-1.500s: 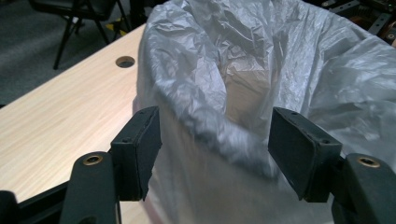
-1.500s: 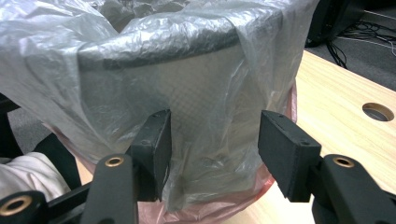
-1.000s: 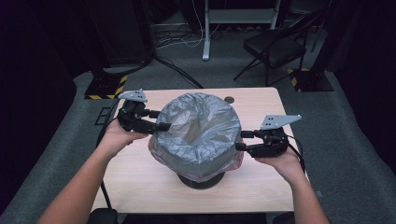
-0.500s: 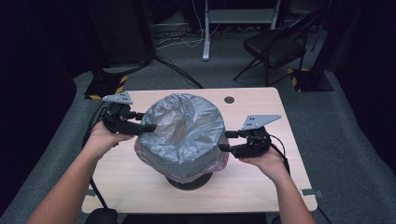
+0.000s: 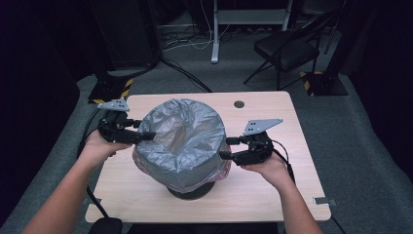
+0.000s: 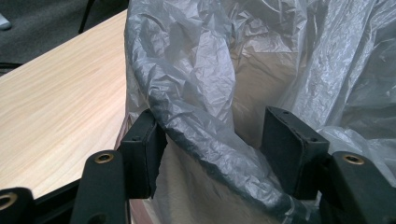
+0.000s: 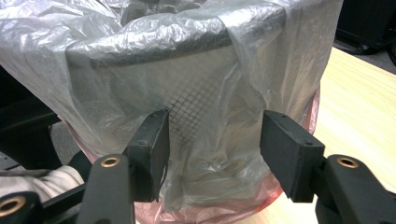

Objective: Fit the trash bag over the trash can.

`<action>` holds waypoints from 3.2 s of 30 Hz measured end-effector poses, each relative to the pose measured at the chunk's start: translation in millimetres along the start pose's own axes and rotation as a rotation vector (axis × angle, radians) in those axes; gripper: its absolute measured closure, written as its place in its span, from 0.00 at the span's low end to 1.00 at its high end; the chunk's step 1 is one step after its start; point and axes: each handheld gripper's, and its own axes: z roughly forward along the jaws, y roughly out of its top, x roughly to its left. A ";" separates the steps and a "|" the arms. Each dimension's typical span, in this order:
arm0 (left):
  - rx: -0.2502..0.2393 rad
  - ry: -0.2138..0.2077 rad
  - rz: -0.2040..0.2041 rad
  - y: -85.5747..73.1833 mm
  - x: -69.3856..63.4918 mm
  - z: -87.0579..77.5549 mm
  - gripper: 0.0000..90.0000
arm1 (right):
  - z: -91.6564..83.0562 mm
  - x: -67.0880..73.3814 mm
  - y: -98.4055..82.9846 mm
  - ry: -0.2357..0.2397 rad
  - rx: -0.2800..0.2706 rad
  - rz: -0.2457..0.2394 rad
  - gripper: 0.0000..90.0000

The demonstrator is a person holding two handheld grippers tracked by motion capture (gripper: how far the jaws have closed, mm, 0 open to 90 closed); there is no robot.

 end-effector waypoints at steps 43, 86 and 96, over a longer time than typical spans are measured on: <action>0.059 -0.126 0.221 110.6 -68.9 72.1 0.39 | -2.4 21.3 4.2 0.069 -0.002 -0.087 0.43; 0.351 -0.085 0.173 93.2 -53.0 145.4 0.40 | 9.3 8.6 -9.0 0.070 0.015 -0.118 0.99; 0.432 -0.074 0.127 88.6 -46.7 152.0 0.39 | 7.2 4.8 -11.0 0.067 0.018 -0.118 1.00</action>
